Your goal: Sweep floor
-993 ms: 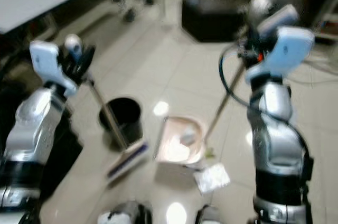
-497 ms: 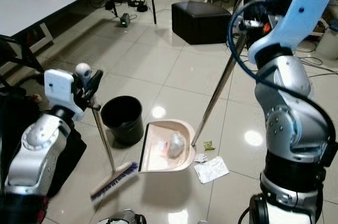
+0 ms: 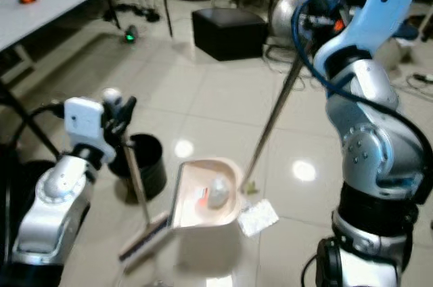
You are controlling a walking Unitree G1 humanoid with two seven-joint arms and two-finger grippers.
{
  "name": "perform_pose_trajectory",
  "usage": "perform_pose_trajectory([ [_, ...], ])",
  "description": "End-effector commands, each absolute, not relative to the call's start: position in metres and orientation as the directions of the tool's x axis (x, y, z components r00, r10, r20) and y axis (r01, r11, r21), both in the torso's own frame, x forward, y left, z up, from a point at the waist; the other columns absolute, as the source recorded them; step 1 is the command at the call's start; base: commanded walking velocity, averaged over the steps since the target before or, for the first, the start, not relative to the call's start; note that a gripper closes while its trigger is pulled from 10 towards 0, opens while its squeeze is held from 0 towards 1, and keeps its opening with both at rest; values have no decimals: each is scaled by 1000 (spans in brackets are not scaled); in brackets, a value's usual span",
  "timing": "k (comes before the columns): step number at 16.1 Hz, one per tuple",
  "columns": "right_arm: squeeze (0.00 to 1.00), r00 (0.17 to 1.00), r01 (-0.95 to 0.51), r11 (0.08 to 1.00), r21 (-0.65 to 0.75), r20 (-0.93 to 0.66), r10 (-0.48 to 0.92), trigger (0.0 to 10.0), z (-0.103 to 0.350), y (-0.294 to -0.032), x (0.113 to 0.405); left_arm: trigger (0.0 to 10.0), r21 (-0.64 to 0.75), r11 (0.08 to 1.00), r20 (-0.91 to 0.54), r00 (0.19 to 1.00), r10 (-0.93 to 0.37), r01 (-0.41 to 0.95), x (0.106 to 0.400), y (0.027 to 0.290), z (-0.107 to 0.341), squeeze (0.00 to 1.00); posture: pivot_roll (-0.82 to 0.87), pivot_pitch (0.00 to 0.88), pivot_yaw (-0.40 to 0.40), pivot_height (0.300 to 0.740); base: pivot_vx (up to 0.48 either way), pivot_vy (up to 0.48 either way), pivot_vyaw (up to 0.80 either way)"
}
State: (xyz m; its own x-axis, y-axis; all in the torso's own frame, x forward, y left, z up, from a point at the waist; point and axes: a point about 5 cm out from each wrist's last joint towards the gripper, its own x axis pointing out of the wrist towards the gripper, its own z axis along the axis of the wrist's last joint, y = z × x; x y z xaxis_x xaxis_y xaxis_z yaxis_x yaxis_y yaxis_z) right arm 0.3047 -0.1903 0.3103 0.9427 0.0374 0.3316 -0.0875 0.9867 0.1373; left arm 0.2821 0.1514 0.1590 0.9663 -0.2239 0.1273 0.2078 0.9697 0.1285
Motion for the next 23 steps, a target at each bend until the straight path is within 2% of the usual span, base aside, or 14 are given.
perform_pose_trajectory([
  [1,0,926,-156,979,129,365,99,10000,321,-175,306,10000,161,974,148,972,-183,159,279,158,165,0,-30,65,18,740,435,0,575],
  [12,0,903,-189,959,212,422,84,10000,334,-173,313,10000,199,971,117,981,-155,130,266,165,163,0,9,66,30,740,438,0,774],
  [23,0,884,-134,929,346,465,-46,10000,332,-194,307,10000,213,961,89,976,-198,176,264,165,157,0,18,44,55,740,433,0,0],
])
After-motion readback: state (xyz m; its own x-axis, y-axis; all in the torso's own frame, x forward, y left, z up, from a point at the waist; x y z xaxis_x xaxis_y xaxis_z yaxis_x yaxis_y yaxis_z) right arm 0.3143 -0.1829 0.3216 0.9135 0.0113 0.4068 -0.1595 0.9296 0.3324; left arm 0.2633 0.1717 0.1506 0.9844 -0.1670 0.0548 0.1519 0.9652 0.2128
